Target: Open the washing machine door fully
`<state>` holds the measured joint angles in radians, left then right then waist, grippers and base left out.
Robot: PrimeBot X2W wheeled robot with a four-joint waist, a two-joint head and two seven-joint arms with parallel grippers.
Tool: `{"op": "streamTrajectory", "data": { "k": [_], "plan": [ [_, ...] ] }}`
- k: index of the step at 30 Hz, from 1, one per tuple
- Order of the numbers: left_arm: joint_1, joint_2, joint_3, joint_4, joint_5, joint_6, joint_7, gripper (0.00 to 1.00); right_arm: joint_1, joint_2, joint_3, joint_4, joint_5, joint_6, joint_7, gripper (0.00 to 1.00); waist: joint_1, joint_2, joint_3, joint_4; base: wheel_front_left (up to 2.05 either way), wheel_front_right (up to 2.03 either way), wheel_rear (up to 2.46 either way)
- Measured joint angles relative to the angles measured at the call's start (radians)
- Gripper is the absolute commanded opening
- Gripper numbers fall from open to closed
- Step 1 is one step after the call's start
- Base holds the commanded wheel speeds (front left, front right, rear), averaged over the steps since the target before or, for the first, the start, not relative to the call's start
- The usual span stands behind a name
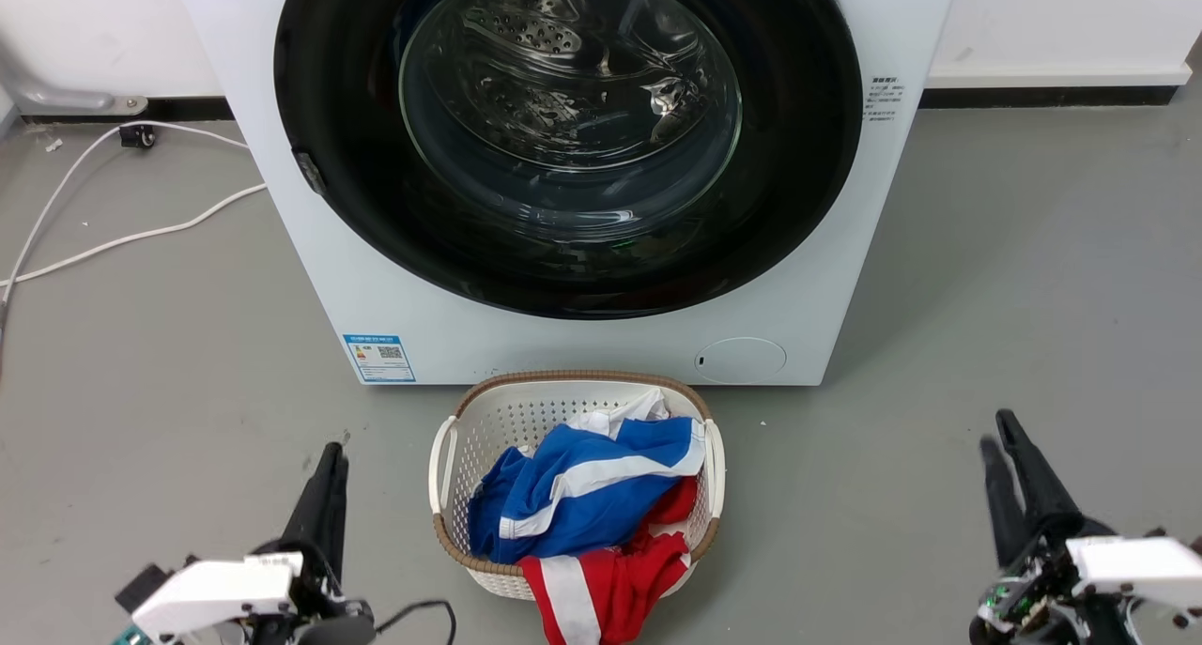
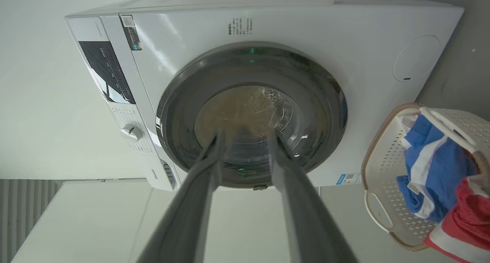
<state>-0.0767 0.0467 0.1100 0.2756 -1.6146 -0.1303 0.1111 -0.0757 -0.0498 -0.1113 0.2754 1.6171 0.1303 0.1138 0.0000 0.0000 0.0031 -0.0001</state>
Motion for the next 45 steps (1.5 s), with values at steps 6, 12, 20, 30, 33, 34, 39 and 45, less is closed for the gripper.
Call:
{"op": "streamTrajectory", "data": {
  "k": [6,12,20,30,33,34,39,45],
  "plan": [
    [0.013,-0.001,-0.001,-0.018,0.026,0.002,-0.029,1.00,0.016,0.002,-0.002,-0.002,-0.027,-0.001,-0.028,1.00,0.0000,0.0000,0.000,-0.001,0.00,0.00,0.00],
    [0.016,-0.001,0.012,-0.083,0.191,0.025,-0.066,1.00,0.031,0.002,-0.019,-0.050,-0.172,-0.001,-0.066,1.00,0.0000,0.0000,0.002,-0.003,0.00,0.00,0.00],
    [0.036,-0.001,-0.028,-0.166,0.445,0.097,-0.108,1.00,0.051,0.002,-0.010,-0.148,-0.438,-0.001,-0.109,1.00,0.0000,0.0000,0.004,-0.006,0.00,0.00,0.00],
    [0.058,0.010,-0.071,-0.208,0.674,0.165,-0.146,1.00,0.074,0.002,0.026,-0.235,-0.723,-0.001,-0.147,1.00,0.0000,0.0000,0.006,-0.006,0.00,0.00,0.00],
    [0.064,0.029,-0.098,-0.221,0.750,0.197,-0.160,1.00,0.084,0.002,0.041,-0.255,-0.823,-0.001,-0.161,1.00,0.0000,0.0000,0.006,-0.007,0.00,0.00,0.00],
    [0.065,0.034,-0.105,-0.223,0.768,0.206,-0.164,1.00,0.088,0.002,0.044,-0.258,-0.845,-0.001,-0.166,1.00,0.0000,0.0000,0.006,-0.007,0.00,0.00,0.00],
    [0.072,0.058,-0.146,-0.239,0.851,0.251,-0.184,1.00,0.106,0.002,0.052,-0.271,-0.957,-0.001,-0.186,1.00,0.0000,0.0000,0.006,-0.008,0.00,0.00,0.00],
    [0.073,0.084,-0.177,-0.251,0.908,0.279,-0.200,1.00,0.118,0.002,0.053,-0.277,-1.042,-0.001,-0.202,1.00,0.0000,0.0000,0.007,-0.010,0.00,0.00,0.00]
  ]
}}
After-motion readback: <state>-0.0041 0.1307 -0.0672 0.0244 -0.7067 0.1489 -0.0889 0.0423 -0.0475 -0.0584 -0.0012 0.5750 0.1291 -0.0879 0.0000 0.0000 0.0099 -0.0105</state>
